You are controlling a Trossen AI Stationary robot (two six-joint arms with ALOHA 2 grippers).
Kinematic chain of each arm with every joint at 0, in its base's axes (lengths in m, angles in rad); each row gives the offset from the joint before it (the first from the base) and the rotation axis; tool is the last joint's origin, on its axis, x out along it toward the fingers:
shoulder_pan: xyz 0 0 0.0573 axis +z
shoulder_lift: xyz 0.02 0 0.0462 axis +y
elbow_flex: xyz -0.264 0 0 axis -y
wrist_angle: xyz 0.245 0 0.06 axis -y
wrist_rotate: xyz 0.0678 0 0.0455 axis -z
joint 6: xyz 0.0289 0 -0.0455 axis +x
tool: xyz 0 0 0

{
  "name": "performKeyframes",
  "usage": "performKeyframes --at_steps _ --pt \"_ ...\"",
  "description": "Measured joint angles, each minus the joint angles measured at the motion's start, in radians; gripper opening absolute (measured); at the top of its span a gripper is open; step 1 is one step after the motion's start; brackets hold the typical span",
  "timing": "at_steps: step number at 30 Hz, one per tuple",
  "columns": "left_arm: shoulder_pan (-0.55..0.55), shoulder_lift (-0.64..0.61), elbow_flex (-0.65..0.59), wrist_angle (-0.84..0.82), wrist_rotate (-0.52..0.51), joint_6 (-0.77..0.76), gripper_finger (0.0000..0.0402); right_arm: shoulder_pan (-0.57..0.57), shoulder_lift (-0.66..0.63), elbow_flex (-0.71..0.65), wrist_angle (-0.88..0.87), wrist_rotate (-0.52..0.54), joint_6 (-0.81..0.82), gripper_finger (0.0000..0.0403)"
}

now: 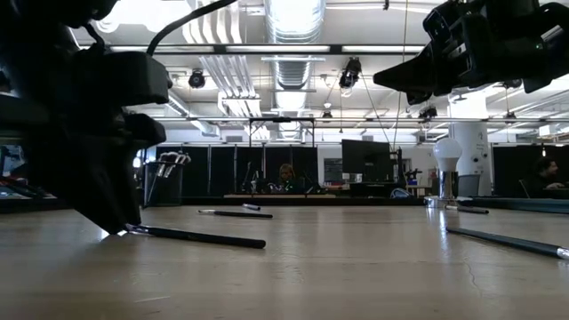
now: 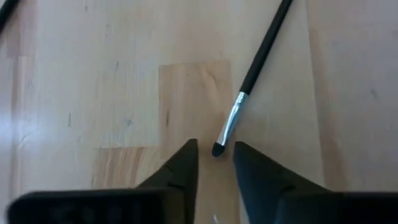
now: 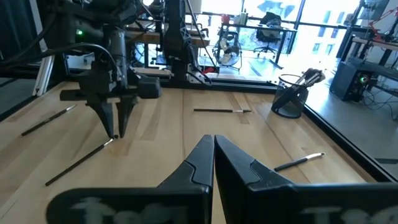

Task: Put items in baskets/containers
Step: Put the eyeshadow brush into the pen holder

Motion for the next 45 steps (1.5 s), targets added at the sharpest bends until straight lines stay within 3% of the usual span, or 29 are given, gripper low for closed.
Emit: performKeyframes --at_steps 4,6,12,17,22,28,38,45 --pt "0.0 0.004 0.001 0.018 0.005 -0.001 0.0021 0.0 0.0 0.0 0.0 0.0 0.0 0.0008" --pt "0.001 0.004 0.001 0.026 0.004 -0.005 0.0008 0.0 0.0 0.0 0.0 0.0 0.0 0.0008" --pt "0.05 -0.048 0.023 0.018 0.044 -0.01 0.0001 0.0 0.0 0.001 -0.013 0.0 0.082 0.0008" --pt "0.141 -0.11 0.063 0.026 0.114 -0.031 0.0001 0.012 0.016 0.043 -0.184 0.001 0.164 0.0014" --pt "0.248 -0.119 0.109 0.028 0.209 -0.08 0.0 0.045 0.066 0.068 -0.294 -0.013 0.218 0.0048" --pt "0.326 -0.097 0.156 0.026 0.258 -0.098 0.0 0.068 0.136 0.116 -0.3 -0.139 0.264 0.0101" --pt "0.417 -0.083 0.199 0.023 0.331 -0.14 0.0 0.07 0.292 0.334 -0.514 -0.158 0.157 0.0149" --pt "0.434 -0.083 0.199 0.024 0.362 -0.15 0.0 0.076 0.402 0.476 -0.653 -0.049 0.009 0.015"
